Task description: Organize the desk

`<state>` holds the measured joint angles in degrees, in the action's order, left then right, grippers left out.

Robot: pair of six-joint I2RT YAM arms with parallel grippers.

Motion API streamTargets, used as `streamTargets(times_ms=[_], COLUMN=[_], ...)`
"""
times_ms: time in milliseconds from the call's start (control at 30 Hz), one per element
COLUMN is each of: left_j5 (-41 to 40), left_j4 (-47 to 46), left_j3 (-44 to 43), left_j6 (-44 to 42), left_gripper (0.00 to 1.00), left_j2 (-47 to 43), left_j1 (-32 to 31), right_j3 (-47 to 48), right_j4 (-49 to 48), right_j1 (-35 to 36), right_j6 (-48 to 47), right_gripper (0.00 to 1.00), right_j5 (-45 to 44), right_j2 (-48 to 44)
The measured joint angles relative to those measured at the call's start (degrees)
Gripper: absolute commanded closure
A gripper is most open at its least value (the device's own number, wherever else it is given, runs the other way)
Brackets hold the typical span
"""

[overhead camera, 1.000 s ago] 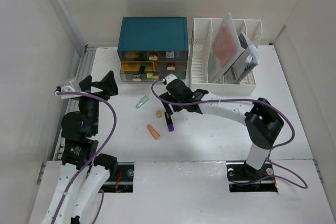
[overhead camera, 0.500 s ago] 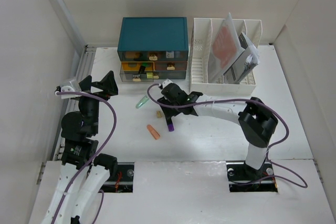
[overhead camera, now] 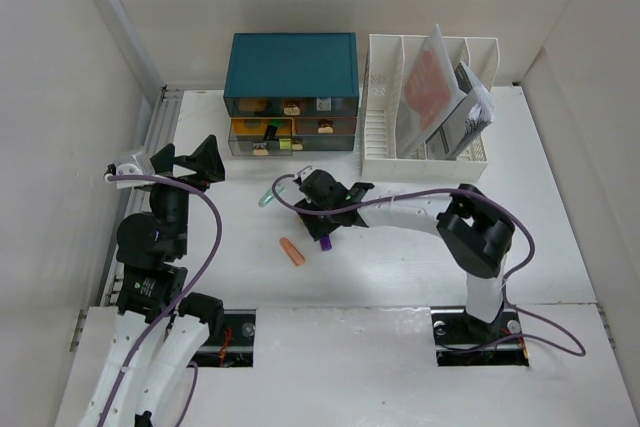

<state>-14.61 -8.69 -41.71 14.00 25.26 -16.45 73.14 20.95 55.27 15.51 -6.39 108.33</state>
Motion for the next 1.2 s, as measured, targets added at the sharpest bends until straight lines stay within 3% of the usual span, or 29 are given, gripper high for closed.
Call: streamTargets(times_ms=[133, 233, 300, 500, 700, 867, 1200], left_j5=[0.0, 0.0, 0.0, 0.0, 0.0, 0.0, 0.0], left_j4=[0.0, 0.0, 0.0, 0.0, 0.0, 0.0, 0.0], left_j3=[0.0, 0.0, 0.0, 0.0, 0.0, 0.0, 0.0], left_j6=[0.0, 0.0, 0.0, 0.0, 0.0, 0.0, 0.0], left_gripper=[0.06, 0.06, 0.06, 0.06, 0.06, 0.06, 0.06], left_j2=[-0.1, -0.3, -0.4, -0.4, -0.4, -0.4, -0.4], left_j1=[0.0, 0.0, 0.0, 0.0, 0.0, 0.0, 0.0], right_j3=[0.0, 0.1, 0.2, 1.4, 4.3, 12.4, 38.3], right_j4=[0.0, -0.1, -0.1, 0.1, 1.2, 4.1, 4.9], right_j1=[0.8, 1.1, 1.1, 1.2, 1.2, 0.5, -12.4], right_j6=[0.2, 0.4, 0.4, 0.1, -5.7, -16.6, -34.5], right_gripper=[0.52, 0.52, 0.59, 1.00, 1.00, 1.00, 1.00], right_j5=[0.8, 0.9, 0.9, 1.0, 1.0, 4.2, 26.8], right_j2=[1.7, 2.3, 2.4, 3.1, 3.7, 3.7, 4.2])
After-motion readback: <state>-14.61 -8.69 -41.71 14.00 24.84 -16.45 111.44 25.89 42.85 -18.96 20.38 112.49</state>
